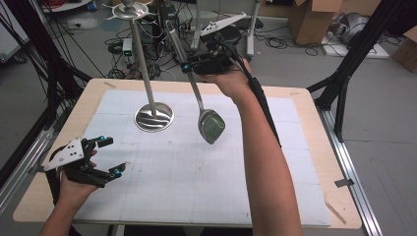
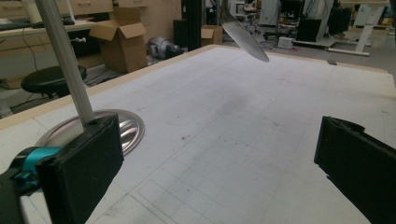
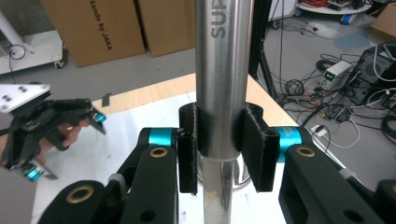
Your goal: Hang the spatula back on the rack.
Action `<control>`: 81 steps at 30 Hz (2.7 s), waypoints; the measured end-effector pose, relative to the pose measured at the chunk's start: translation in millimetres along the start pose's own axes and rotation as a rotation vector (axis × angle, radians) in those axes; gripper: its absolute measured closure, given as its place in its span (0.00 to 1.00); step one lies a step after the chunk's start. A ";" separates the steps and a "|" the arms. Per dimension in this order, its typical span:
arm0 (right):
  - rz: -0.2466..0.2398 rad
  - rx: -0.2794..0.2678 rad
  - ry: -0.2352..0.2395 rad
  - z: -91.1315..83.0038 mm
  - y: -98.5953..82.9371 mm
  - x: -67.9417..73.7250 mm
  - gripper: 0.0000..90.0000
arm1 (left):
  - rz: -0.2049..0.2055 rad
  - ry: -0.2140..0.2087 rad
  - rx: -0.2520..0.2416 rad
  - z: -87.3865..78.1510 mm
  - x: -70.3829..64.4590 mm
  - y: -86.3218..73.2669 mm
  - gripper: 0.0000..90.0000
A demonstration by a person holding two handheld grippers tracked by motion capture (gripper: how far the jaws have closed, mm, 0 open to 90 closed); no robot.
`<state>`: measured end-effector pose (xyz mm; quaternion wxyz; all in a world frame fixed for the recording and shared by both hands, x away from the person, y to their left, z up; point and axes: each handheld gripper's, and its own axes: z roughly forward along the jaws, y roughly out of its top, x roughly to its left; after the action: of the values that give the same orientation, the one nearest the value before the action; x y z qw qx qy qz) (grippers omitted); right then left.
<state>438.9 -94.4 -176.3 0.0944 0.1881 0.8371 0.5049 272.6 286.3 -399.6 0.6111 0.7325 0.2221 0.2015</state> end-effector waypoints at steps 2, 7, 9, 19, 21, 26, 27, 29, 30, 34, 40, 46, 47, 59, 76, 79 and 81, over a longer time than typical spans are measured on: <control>0.015 -0.004 -0.003 4.3 1.9 -5.7 0.77 | -0.004 -0.001 -0.003 0.1 -0.1 -0.1 0.02; 0.023 -0.005 -0.009 14.1 9.1 -18.4 0.77 | -0.004 -0.007 -0.001 0.9 -0.2 -0.4 0.02; 0.021 -0.002 -0.009 18.5 12.3 -21.9 0.77 | -0.004 -0.007 0.001 0.9 0.0 -0.5 0.02; 0.041 -0.004 0.002 37.6 22.1 -32.4 0.77 | -0.004 -0.007 -0.002 0.4 -0.5 -0.3 0.02; 0.048 -0.003 0.008 40.7 22.3 -33.1 0.77 | -0.003 -0.003 -0.004 -0.1 -0.5 -0.2 0.02; 0.054 0.006 0.009 46.3 23.5 -36.8 0.77 | -0.006 -0.004 -0.003 -1.5 -0.2 -0.6 0.02; 0.054 0.009 0.012 47.9 24.3 -37.2 0.77 | -0.006 -0.003 -0.003 -1.5 -0.2 -0.8 0.02; 0.050 0.010 0.010 50.2 25.6 -37.5 0.77 | -0.004 -0.004 0.000 -1.8 0.1 -1.0 0.02; 0.052 0.009 0.012 51.7 26.4 -37.9 0.77 | -0.007 -0.002 -0.001 -1.9 -0.1 -1.2 0.02; 0.057 0.007 0.019 55.8 27.8 -39.6 0.77 | -0.005 -0.002 -0.002 -2.5 0.4 -1.4 0.02; 0.064 0.005 0.025 58.5 27.0 -41.7 0.77 | -0.007 0.001 -0.001 -3.5 1.1 -2.0 0.02; 0.068 0.018 0.034 63.7 25.7 -42.0 0.77 | -0.007 -0.001 0.001 -3.1 0.8 -2.1 0.02; 0.064 0.018 0.035 64.6 25.7 -41.9 0.77 | -0.007 -0.001 0.000 -3.2 0.8 -2.0 0.02; 0.058 0.041 0.064 76.4 25.6 -35.3 0.77 | -0.010 0.002 0.002 -3.5 0.9 -2.1 0.02; 0.071 0.056 0.063 86.7 24.9 -36.4 0.78 | -0.010 0.001 -0.001 -3.9 0.9 -2.0 0.02; 0.069 0.056 0.064 88.4 26.4 -36.7 0.78 | -0.009 0.002 -0.001 -4.3 1.2 -1.9 0.02; 0.069 0.062 0.063 90.0 27.8 -36.2 0.78 | -0.008 0.001 -0.002 -4.5 1.4 -1.8 0.02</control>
<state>509.4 -24.7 -195.4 0.0446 0.2036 0.8480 0.4874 271.0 290.9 -400.5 0.6126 0.7308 0.2251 0.2000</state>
